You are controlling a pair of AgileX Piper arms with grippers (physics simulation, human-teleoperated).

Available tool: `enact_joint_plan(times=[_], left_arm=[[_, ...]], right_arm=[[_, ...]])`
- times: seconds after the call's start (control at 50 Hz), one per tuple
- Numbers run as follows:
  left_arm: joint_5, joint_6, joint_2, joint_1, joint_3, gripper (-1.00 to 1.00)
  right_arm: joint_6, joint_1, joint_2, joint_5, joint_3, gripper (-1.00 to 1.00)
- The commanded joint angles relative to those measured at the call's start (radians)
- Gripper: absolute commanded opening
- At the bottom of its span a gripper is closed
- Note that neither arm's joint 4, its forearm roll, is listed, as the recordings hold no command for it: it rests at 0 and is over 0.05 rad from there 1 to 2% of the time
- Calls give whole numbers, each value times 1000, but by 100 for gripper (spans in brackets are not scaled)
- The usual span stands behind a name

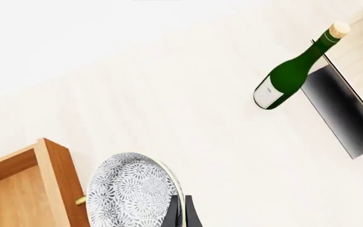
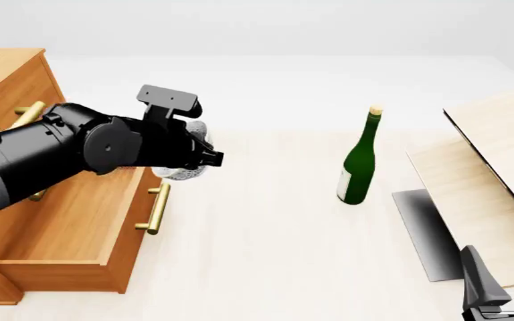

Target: Put the bowl in the bottom drawer of the cabinet.

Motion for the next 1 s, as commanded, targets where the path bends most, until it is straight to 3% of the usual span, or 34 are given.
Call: enact_joint_plan(times=[0.02, 0.58, 1.0], left_arm=[[-9, 7, -68, 42, 58, -100], [-33, 8, -227, 153, 206, -100], [-24, 16, -327, 218, 259, -100]], right_arm=[[0, 0, 0, 0, 0, 100], [0, 0, 0, 0, 0, 100], [0, 0, 0, 0, 0, 100]])
